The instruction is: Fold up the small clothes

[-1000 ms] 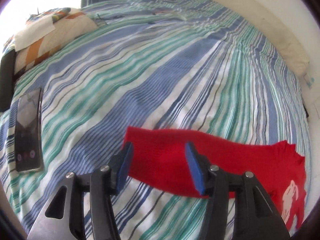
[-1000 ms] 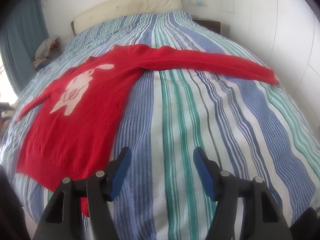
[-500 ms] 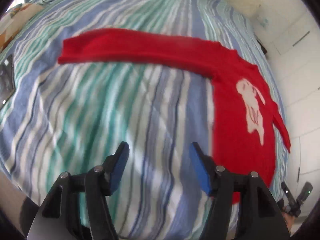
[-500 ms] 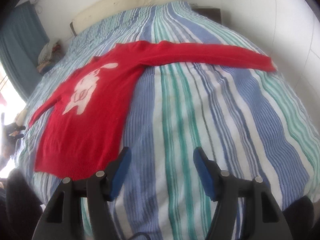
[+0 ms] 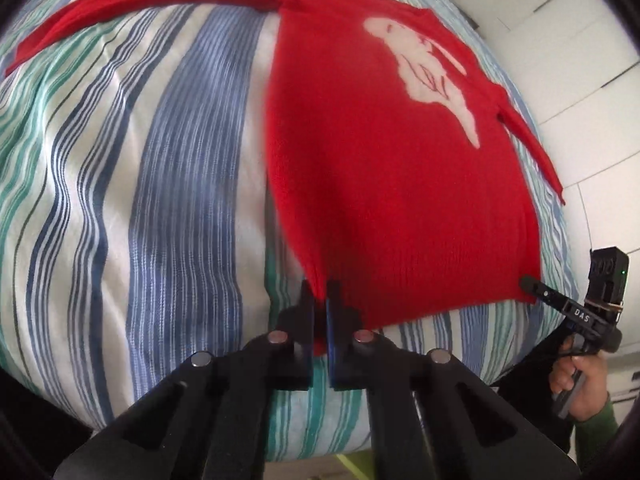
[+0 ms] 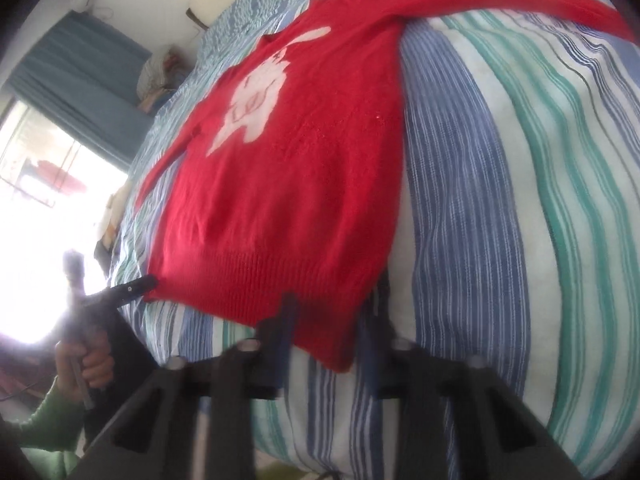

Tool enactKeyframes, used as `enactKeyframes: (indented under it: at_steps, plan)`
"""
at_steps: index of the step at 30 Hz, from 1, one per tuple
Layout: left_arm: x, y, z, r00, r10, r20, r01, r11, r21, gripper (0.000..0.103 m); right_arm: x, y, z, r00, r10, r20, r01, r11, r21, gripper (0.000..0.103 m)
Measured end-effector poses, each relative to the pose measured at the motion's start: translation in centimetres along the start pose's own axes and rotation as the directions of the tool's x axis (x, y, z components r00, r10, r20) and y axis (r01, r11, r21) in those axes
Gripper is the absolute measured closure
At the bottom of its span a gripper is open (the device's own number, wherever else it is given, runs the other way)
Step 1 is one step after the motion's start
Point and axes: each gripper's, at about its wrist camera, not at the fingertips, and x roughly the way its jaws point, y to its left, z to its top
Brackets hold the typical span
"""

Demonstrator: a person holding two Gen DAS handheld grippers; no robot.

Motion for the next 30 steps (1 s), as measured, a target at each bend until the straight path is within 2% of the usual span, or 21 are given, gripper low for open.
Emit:
enactKeyframes:
  at_steps: [4, 7, 9, 11, 13, 16, 17, 18, 19, 21, 22, 26, 30]
  plan:
    - [-3.2, -0.2, -0.8, 0.998, 0.038, 0.042, -0.04, 0.998, 0.046, 0.101, -2.6, 1.0, 0.0, 0.998, -0.069, 0.007, 0.069, 0.997, -0.024, 0.099]
    - [-1.7, 0.5, -1.2, 0.997, 0.076, -0.001, -0.076, 0.996, 0.037, 0.101, -4.5, 0.7, -0.4, 0.994, -0.106, 0.003, 0.106, 0.994, -0.019, 0.1]
    - [0.2, 0.9, -1.4, 0.995, 0.095, -0.029, -0.095, 0.995, 0.017, 0.101, -3.3, -0.2, -0.8, 0.991, -0.131, -0.032, 0.131, 0.991, -0.007, 0.1]
    - [0.6, 0.9, -1.4, 0.995, 0.101, -0.016, -0.101, 0.995, 0.009, 0.101, -0.9, -1.4, -1.2, 0.986, -0.152, -0.065, 0.153, 0.988, 0.009, 0.1]
    - [0.6, 0.9, -1.3, 0.995, 0.095, -0.008, -0.096, 0.995, -0.008, 0.098, -0.4, -1.9, -1.0, 0.988, -0.15, -0.047, 0.151, 0.988, 0.034, 0.1]
    - [-0.2, 1.0, -1.8, 0.995, 0.096, 0.014, -0.096, 0.995, -0.002, 0.094, -0.4, -0.8, -0.9, 0.982, -0.187, -0.029, 0.187, 0.982, -0.014, 0.1]
    - [-0.8, 1.0, -2.1, 0.995, 0.094, 0.023, -0.094, 0.996, 0.0, 0.089, -0.5, -0.5, -1.0, 0.982, -0.19, -0.021, 0.189, 0.982, -0.023, 0.098]
    - [-1.4, 0.9, -2.2, 0.995, 0.094, 0.035, -0.094, 0.996, 0.004, 0.073, -0.5, -0.3, -1.0, 0.983, -0.181, -0.018, 0.181, 0.983, -0.025, 0.089]
    - [-2.1, 0.6, -2.3, 0.994, 0.099, 0.054, -0.099, 0.995, 0.007, 0.051, -0.8, -0.1, -1.0, 0.985, -0.174, -0.016, 0.173, 0.985, -0.022, 0.084]
    - [-3.9, 0.1, -2.6, 0.986, 0.118, 0.121, -0.12, 0.993, 0.01, 0.03, -1.8, 0.1, -1.3, 0.983, -0.184, 0.003, 0.184, 0.983, -0.029, 0.057]
    - [-4.7, -0.3, -2.6, 0.98, 0.132, 0.151, -0.135, 0.991, 0.015, 0.024, -2.8, 0.3, -1.6, 0.98, -0.196, 0.026, 0.197, 0.98, -0.038, 0.051]
    - [-6.0, -1.3, -2.3, 0.958, 0.201, 0.206, -0.214, 0.976, 0.041, 0.021, -6.2, 0.8, -2.0, 0.953, -0.265, 0.146, 0.274, 0.961, -0.044, 0.05]
    - [-5.7, -2.4, -1.3, 0.933, 0.265, 0.242, -0.287, 0.956, 0.06, 0.021, -8.1, 1.2, -2.0, 0.902, -0.343, 0.262, 0.366, 0.93, -0.042, 0.047]
